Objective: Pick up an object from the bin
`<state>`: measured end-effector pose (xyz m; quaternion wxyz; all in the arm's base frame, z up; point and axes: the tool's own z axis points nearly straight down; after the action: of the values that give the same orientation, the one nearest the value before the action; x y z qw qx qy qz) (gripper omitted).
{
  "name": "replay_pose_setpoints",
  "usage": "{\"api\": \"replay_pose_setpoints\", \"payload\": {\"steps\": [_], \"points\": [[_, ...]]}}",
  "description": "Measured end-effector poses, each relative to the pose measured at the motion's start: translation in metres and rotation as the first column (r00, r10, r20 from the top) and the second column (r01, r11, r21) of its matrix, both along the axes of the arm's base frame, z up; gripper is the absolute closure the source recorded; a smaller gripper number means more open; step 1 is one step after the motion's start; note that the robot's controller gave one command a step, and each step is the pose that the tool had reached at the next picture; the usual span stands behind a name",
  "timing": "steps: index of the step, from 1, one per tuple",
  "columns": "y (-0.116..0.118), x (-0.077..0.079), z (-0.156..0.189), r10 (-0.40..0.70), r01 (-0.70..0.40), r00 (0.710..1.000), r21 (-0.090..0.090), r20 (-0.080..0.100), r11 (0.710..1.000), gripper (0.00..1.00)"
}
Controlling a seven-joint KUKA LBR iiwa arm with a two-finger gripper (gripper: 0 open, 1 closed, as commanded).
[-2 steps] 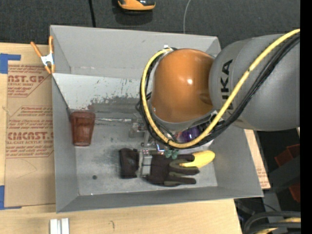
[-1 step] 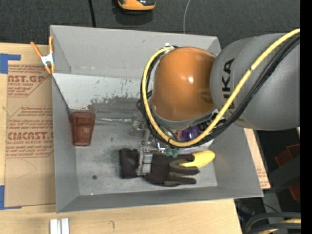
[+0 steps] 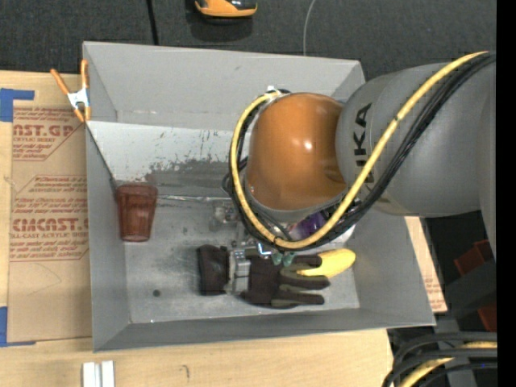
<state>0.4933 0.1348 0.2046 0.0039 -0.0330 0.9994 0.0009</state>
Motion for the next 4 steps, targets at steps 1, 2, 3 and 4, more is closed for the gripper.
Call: {"api": "replay_pose_setpoints", "payload": {"steps": [1, 2, 3, 4], "points": [[-0.027, -0.007, -0.063, 0.125, -0.125, 0.992, -0.002, -0.004, 0.992, 0.0], [-0.033, -0.01, -0.074, 0.129, -0.129, 0.992, -0.002, -0.011, 0.992, 0.0], [-0.035, -0.01, -0.075, 0.127, -0.127, 0.992, -0.004, -0.018, 0.992, 0.0], [-0.042, -0.003, -0.125, 0.307, -0.307, 0.952, 0.0, -0.007, 0.952, 1.0]]}}
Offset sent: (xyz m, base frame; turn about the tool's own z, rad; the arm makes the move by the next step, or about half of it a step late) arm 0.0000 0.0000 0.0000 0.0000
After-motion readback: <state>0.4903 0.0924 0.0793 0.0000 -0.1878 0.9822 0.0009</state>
